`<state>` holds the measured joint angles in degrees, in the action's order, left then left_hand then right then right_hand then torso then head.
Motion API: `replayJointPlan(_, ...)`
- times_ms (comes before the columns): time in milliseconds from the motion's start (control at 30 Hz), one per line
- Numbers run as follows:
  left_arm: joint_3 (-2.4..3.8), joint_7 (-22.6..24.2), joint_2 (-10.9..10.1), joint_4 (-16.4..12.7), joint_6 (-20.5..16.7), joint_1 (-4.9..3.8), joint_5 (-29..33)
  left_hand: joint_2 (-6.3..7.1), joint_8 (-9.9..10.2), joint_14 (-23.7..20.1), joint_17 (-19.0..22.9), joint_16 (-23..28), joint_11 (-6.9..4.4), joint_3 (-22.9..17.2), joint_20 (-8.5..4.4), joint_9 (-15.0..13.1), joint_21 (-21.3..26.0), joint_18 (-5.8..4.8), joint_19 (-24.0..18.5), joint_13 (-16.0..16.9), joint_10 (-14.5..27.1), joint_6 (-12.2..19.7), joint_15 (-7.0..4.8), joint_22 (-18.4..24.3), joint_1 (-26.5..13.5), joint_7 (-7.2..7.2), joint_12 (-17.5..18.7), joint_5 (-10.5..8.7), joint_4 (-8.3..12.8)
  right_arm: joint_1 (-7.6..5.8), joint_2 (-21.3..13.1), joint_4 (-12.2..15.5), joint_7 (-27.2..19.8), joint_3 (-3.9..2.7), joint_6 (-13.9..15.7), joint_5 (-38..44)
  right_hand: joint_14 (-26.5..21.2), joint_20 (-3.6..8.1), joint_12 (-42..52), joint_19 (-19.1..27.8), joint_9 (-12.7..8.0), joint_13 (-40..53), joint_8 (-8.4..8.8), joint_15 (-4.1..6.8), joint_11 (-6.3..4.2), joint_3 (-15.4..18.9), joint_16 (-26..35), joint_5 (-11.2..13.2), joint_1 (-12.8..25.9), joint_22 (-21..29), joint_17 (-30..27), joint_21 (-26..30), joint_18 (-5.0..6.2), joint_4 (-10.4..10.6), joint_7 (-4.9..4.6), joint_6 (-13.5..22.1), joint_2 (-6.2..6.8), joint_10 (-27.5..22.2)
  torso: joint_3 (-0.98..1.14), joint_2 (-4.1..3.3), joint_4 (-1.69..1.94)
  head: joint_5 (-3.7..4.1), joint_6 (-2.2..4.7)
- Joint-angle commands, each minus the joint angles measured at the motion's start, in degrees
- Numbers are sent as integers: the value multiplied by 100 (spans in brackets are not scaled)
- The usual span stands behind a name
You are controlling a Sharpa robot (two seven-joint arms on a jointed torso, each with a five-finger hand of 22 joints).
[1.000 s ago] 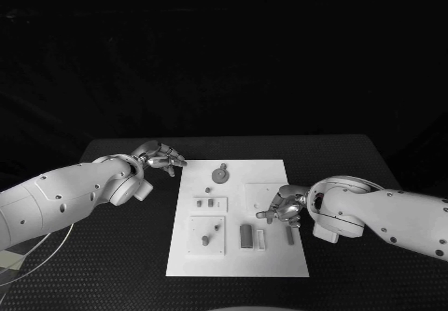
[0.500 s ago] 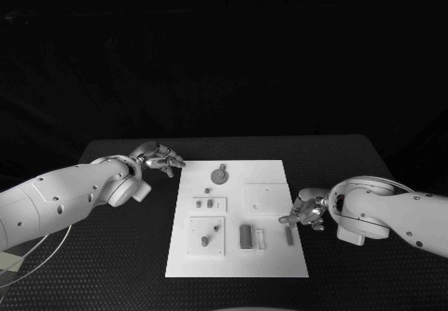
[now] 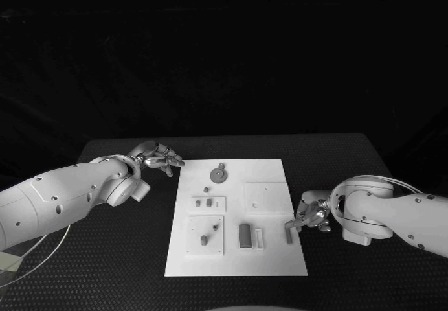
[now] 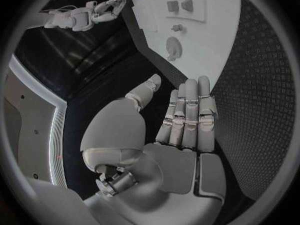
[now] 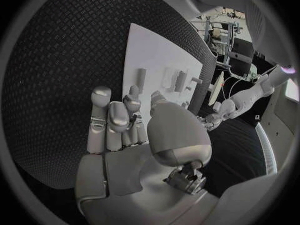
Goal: Assemble the parts on the task board
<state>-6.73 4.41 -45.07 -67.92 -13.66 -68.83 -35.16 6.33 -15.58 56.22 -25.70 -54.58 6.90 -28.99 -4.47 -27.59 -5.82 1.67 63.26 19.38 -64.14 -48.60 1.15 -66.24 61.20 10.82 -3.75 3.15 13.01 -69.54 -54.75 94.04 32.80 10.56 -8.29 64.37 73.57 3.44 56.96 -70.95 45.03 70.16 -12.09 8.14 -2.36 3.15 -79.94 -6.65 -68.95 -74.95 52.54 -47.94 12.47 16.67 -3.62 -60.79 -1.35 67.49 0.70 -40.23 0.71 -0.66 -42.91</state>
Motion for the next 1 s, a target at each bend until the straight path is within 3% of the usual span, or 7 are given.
replayJointPlan(33,3,48,13,-16,26,-6,37,-1,-32,-6,-10,25,31,5,-3,9,25,60,43,9,4,32,-1,-10,-36,1,-30,-6,-44,10,104,-54,34,30,-107,363,17,-38,1,6,7,-3,-28,40,-13,49,-1,10,-20,-113,6,-35,253,2,-22,-78,-28,50,-6,1,7,10,-6)
replayJointPlan(267,3,50,10,-13,32,-6,38,-1,-33,-5,-11,25,31,6,-4,9,26,61,43,10,4,32,-1,-11,-37,1,-30,-6,-47,108,335,-225,13,115,-138,466,19,-41,5,1,7,-3,-29,43,-16,66,-6,11,3,-112,8,-38,253,8,-19,-86,-23,61,-7,4,17,8,-23)
replayJointPlan(800,3,42,-1,-17,40,-6,39,0,-34,-6,-13,27,31,7,-4,11,29,61,43,11,6,33,-1,-13,-39,1,-29,-6,-53,285,559,-397,84,163,-388,715,17,-40,0,4,3,-7,-19,46,-18,64,-3,5,-8,-108,7,-35,253,-2,-18,-80,-47,63,-8,2,7,-7,-58)
replayJointPlan(1000,3,35,2,-18,54,-6,39,-1,-34,-6,-14,28,31,7,-4,11,30,61,44,11,6,34,-1,-14,-40,1,-29,-6,-56,377,688,-439,106,192,-424,1125,9,-31,-7,18,5,-10,-2,49,-19,115,-5,9,-348,-110,11,-40,253,-56,-16,-73,-90,64,-4,3,10,-6,-62)
